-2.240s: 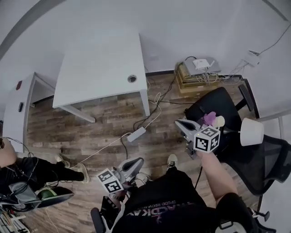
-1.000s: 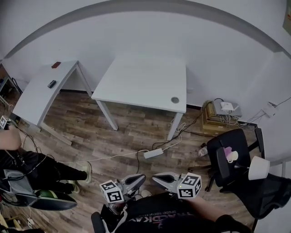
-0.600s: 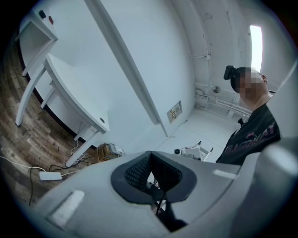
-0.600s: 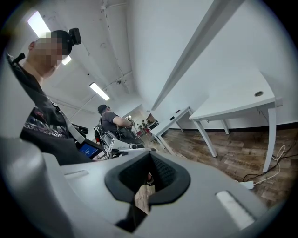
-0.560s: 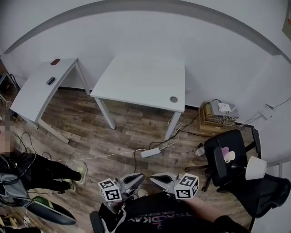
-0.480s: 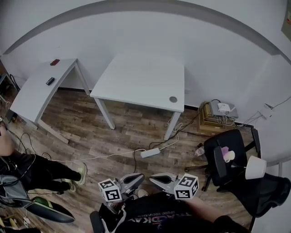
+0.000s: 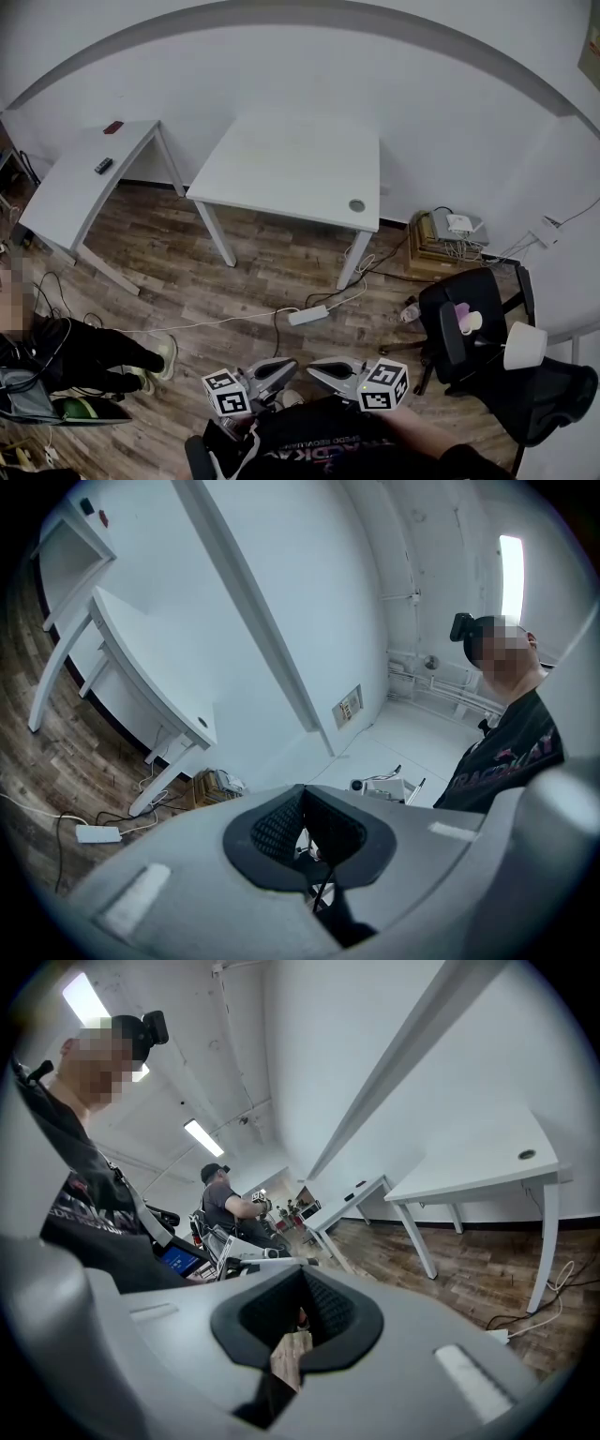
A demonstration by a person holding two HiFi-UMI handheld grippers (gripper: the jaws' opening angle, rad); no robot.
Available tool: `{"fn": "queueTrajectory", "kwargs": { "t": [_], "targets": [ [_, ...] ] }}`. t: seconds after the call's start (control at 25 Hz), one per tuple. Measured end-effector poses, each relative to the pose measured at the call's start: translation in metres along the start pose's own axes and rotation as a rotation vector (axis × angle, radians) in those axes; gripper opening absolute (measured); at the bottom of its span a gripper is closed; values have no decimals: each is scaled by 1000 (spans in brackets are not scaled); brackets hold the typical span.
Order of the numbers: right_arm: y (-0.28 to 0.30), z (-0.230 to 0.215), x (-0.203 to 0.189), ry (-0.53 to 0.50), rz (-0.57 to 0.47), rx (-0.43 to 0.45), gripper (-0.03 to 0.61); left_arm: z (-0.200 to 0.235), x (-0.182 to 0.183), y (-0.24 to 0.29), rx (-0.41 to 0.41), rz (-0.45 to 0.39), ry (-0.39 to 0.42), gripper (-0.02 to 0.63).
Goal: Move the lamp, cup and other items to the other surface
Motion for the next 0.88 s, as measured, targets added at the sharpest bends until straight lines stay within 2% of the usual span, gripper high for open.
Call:
{"fn": "queueTrajectory", "kwargs": {
  "t": [0.88],
  "targets": [
    [-3,10,-2,-20,-9,-7,3,-6,-3,-3,-12,-16,-5,-5]
  ]
}}
Point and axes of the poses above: the fingertips, and each gripper's own axes: y forward along the fingers, z to its left, x out of its top, the point moved 10 cm from there along -y, backward along the fingers, and after that the axes turned 8 degrees about z, right-handed, at the moved point
